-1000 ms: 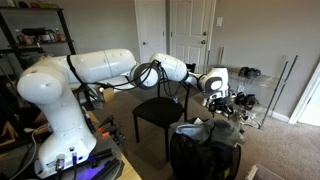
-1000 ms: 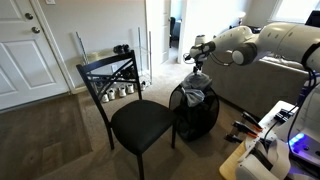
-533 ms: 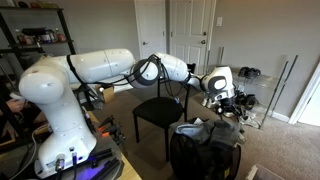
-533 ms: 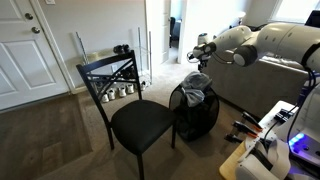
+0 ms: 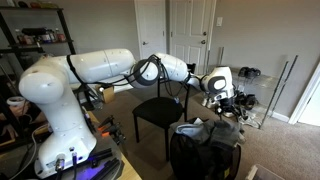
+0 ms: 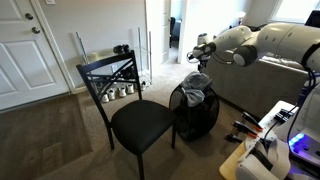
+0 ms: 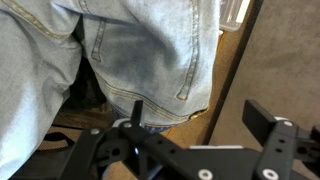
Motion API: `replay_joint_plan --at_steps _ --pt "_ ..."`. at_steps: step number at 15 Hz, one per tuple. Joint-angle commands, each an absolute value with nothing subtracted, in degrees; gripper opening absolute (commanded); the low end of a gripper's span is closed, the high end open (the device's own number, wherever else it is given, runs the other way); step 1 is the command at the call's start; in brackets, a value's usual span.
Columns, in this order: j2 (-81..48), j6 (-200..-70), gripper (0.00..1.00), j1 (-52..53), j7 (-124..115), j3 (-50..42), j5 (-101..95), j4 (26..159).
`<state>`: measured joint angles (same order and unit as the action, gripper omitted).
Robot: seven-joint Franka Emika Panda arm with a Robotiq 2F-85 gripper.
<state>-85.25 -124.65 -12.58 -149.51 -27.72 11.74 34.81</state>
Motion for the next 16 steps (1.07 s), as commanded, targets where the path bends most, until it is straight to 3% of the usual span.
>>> replay_joint_plan --at_steps 1,5,12,16 --pt "-85.27 -127.47 1.0 -13.8 -149.31 -24.2 11.59 36.68" --pt "-85.35 -131.54 1.0 -15.44 -149.25 -20.77 10.95 39.62" --pt "-85.51 -135.25 1.0 -13.99 -149.25 -27.52 15.62 45.41" --pt "-85.47 -133.25 1.0 -18.4 -146.22 -16.63 8.12 42.89"
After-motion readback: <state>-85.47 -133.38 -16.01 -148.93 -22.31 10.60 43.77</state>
